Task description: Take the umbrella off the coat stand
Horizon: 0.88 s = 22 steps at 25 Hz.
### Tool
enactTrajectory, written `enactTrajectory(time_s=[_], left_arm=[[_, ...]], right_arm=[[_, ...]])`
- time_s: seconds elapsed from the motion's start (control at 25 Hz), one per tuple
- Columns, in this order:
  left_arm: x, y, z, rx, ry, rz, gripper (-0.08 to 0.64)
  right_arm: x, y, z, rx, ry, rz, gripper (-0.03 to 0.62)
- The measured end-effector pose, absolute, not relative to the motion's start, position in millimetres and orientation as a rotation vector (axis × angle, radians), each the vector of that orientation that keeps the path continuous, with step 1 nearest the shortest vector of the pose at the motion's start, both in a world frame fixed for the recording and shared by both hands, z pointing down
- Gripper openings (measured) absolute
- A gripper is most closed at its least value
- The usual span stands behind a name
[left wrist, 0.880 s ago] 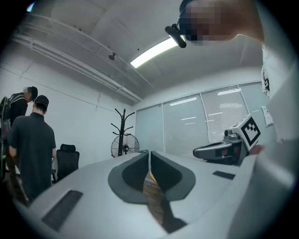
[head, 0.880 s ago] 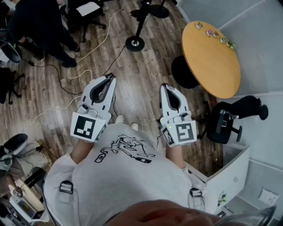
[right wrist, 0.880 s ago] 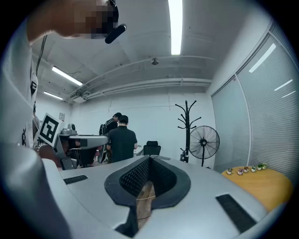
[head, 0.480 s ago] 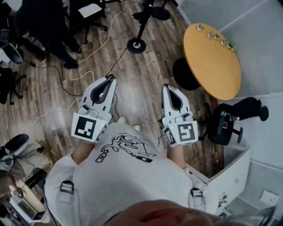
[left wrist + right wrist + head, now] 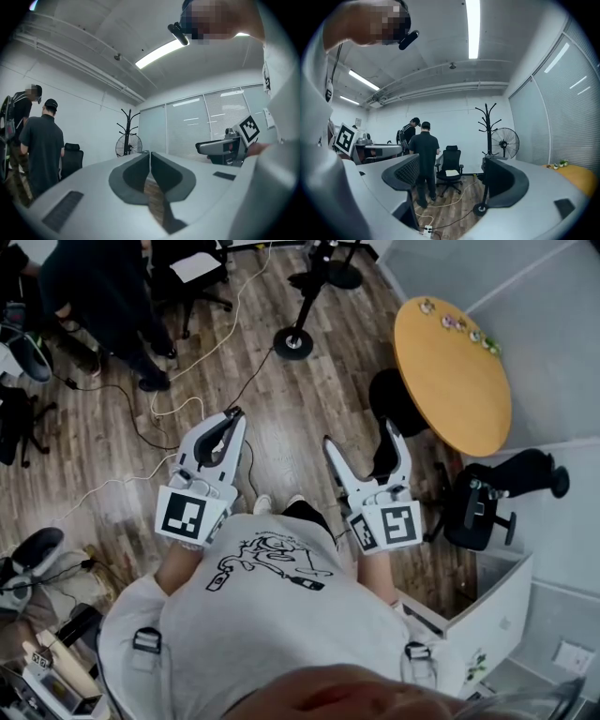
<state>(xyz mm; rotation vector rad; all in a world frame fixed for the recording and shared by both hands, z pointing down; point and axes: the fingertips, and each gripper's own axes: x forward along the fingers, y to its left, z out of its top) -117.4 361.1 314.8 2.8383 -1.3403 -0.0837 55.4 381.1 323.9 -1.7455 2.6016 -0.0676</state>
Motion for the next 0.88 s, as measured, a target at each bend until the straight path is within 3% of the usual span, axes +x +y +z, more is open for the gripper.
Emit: enactTrajectory(time_s=[0.2, 0.88], left_arm=[[-123.4, 356.6, 320.0, 2.822, -1.339, -0.081, 0.015], [-80.9, 297.4, 317.2, 2.846, -1.319, -0.061, 0.015]], right_arm=[[57.6, 378.6, 330.5, -1.797, 2.605, -0.068, 0.454], [94.6, 319.1, 337.1, -1.792, 2.591, -0.101, 0.426]])
